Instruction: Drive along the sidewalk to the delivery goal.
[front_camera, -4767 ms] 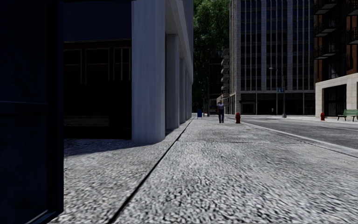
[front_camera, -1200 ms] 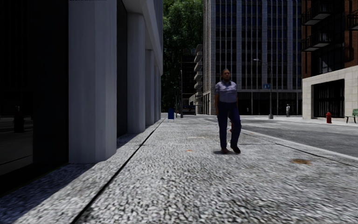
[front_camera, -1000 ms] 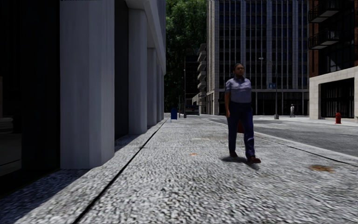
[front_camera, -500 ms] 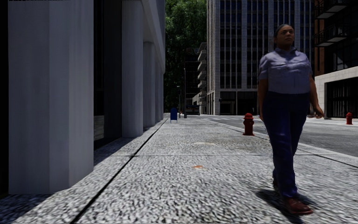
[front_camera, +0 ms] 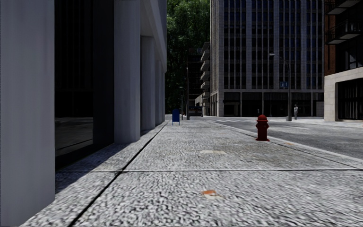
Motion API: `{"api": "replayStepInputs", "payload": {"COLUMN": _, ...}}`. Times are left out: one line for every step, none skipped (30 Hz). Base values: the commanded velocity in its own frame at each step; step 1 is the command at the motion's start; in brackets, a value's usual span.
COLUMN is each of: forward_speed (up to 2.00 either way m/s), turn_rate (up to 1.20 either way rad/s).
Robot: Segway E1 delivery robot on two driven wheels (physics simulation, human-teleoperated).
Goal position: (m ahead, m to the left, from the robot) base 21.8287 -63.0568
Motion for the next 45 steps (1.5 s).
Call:
{"api": "replayStepInputs", "payload": {"forward_speed": 1.54, "turn_rate": 0.00}}
{"api": "replayStepInputs", "payload": {"forward_speed": 1.54, "turn_rate": 0.00}}
{"api": "replayStepInputs", "payload": {"forward_speed": 1.54, "turn_rate": 0.00}}
{"api": "replayStepInputs", "payload": {"forward_speed": 1.54, "turn_rate": 0.00}}
{"api": "replayStepInputs", "payload": {"forward_speed": 1.54, "turn_rate": 0.00}}
{"api": "replayStepInputs", "payload": {"forward_speed": 1.54, "turn_rate": 0.00}}
{"api": "replayStepInputs", "payload": {"forward_speed": 1.54, "turn_rate": 0.00}}
{"api": "replayStepInputs", "payload": {"forward_speed": 1.54, "turn_rate": 0.00}}
{"api": "replayStepInputs", "payload": {"forward_speed": 1.54, "turn_rate": 0.00}}
{"api": "replayStepInputs", "payload": {"forward_speed": 1.54, "turn_rate": 0.00}}
{"api": "replayStepInputs", "payload": {"forward_speed": 1.54, "turn_rate": 0.00}}
{"api": "replayStepInputs", "payload": {"forward_speed": 1.54, "turn_rate": 0.00}}
{"api": "replayStepInputs", "payload": {"forward_speed": 1.54, "turn_rate": 0.00}}
{"api": "replayStepInputs", "payload": {"forward_speed": 1.54, "turn_rate": 0.00}}
{"api": "replayStepInputs", "payload": {"forward_speed": 1.54, "turn_rate": 0.00}}
{"api": "replayStepInputs", "payload": {"forward_speed": 1.54, "turn_rate": -0.21}}
{"api": "replayStepInputs", "payload": {"forward_speed": 1.54, "turn_rate": -0.56}}
{"api": "replayStepInputs", "payload": {"forward_speed": 1.54, "turn_rate": -1.04}}
{"api": "replayStepInputs", "payload": {"forward_speed": 1.54, "turn_rate": -1.20}}
{"api": "replayStepInputs", "payload": {"forward_speed": 1.54, "turn_rate": -1.20}}
{"api": "replayStepInputs", "payload": {"forward_speed": 1.54, "turn_rate": -1.17}}
{"api": "replayStepInputs", "payload": {"forward_speed": 1.54, "turn_rate": -1.17}}
{"api": "replayStepInputs", "payload": {"forward_speed": 1.54, "turn_rate": -0.06}}
{"api": "replayStepInputs", "payload": {"forward_speed": 1.54, "turn_rate": -0.01}}
{"api": "replayStepInputs", "payload": {"forward_speed": 1.54, "turn_rate": 0.00}}
{"api": "replayStepInputs", "payload": {"forward_speed": 1.54, "turn_rate": 0.00}}
{"api": "replayStepInputs", "payload": {"forward_speed": 1.54, "turn_rate": 0.00}}
{"api": "replayStepInputs", "payload": {"forward_speed": 1.54, "turn_rate": 0.00}}
{"api": "replayStepInputs", "payload": {"forward_speed": 1.54, "turn_rate": 0.00}}
{"api": "replayStepInputs", "payload": {"forward_speed": 1.54, "turn_rate": 0.00}}
{"api": "replayStepInputs", "payload": {"forward_speed": 1.54, "turn_rate": 0.00}}
{"api": "replayStepInputs", "payload": {"forward_speed": 1.54, "turn_rate": 0.00}}
{"api": "replayStepInputs", "payload": {"forward_speed": 1.54, "turn_rate": 0.00}}
{"api": "replayStepInputs", "payload": {"forward_speed": 1.54, "turn_rate": 0.00}}
{"api": "replayStepInputs", "payload": {"forward_speed": 1.54, "turn_rate": 0.00}}
{"api": "replayStepInputs", "payload": {"forward_speed": 1.54, "turn_rate": 0.00}}
{"api": "replayStepInputs", "payload": {"forward_speed": 1.54, "turn_rate": 0.00}}
{"api": "replayStepInputs", "payload": {"forward_speed": 1.54, "turn_rate": 0.00}}
{"api": "replayStepInputs", "payload": {"forward_speed": 1.54, "turn_rate": 0.00}}
{"api": "replayStepInputs", "payload": {"forward_speed": 1.54, "turn_rate": 0.00}}
{"api": "replayStepInputs", "payload": {"forward_speed": 1.54, "turn_rate": 0.00}}
{"api": "replayStepInputs", "payload": {"forward_speed": 1.54, "turn_rate": 0.00}}
{"api": "replayStepInputs", "payload": {"forward_speed": 1.54, "turn_rate": 0.00}}
{"api": "replayStepInputs", "payload": {"forward_speed": 1.54, "turn_rate": 0.00}}
{"api": "replayStepInputs", "payload": {"forward_speed": 1.54, "turn_rate": 0.00}}
